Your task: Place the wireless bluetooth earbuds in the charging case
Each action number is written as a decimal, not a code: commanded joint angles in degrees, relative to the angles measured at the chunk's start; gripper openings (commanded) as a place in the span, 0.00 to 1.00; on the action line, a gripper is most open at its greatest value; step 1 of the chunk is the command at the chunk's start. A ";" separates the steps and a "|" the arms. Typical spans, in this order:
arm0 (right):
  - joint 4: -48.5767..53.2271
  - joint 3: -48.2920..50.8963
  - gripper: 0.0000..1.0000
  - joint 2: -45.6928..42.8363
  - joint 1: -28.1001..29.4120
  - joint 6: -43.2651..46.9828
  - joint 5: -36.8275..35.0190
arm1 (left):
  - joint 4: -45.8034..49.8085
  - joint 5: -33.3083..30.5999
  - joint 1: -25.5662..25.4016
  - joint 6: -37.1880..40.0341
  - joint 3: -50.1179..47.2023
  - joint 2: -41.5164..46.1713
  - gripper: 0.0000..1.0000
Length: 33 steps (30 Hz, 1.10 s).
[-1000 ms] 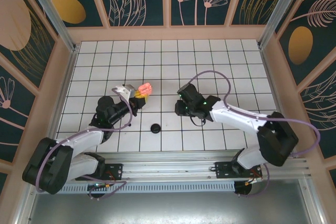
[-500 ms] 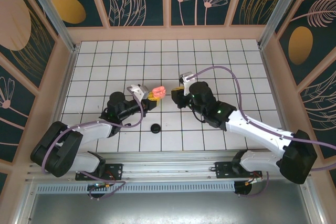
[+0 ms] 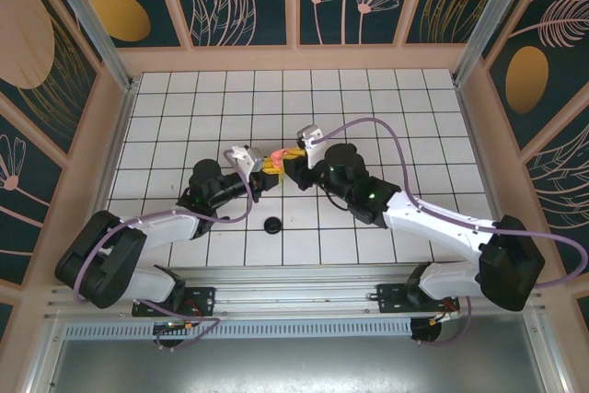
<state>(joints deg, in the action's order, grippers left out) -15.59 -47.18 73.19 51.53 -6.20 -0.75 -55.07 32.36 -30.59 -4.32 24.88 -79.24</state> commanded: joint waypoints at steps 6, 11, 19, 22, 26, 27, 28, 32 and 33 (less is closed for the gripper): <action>-6.83 -0.45 0.21 2.03 0.60 1.44 2.47 | -3.24 0.54 -0.46 -1.17 1.49 0.27 0.08; -6.50 -0.99 0.21 3.41 0.64 1.89 2.19 | -3.20 0.40 -0.45 -1.51 1.49 1.27 0.08; -7.30 -0.01 0.20 4.32 1.72 2.68 -2.42 | -3.55 0.63 -0.45 -2.50 1.64 2.69 0.08; -8.30 0.60 0.20 4.42 2.17 3.05 -4.24 | -3.85 0.70 -0.52 -2.93 1.66 3.09 0.08; -8.76 1.16 0.20 4.25 2.34 3.79 -4.68 | -3.83 0.47 -0.48 -3.16 1.70 3.85 0.08; -8.59 1.37 0.20 4.09 2.35 4.06 -4.35 | -3.71 0.29 -0.52 -3.21 1.66 3.96 0.08; -8.49 1.76 0.20 3.77 2.43 4.37 -4.00 | -3.59 0.05 -0.49 -3.08 1.66 4.28 0.08; -7.32 3.26 0.21 2.26 2.44 5.67 -2.45 | -3.14 -0.31 -0.51 -2.72 1.91 4.71 0.08; -6.98 3.48 0.21 1.94 2.39 5.96 -2.09 | -3.20 -0.37 -0.50 -2.70 1.97 4.80 0.08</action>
<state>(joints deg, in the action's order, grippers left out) -23.88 -45.58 76.38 53.63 -1.96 -2.92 -54.57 31.24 -30.76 -6.70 24.99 -76.75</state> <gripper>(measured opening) 0.209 0.175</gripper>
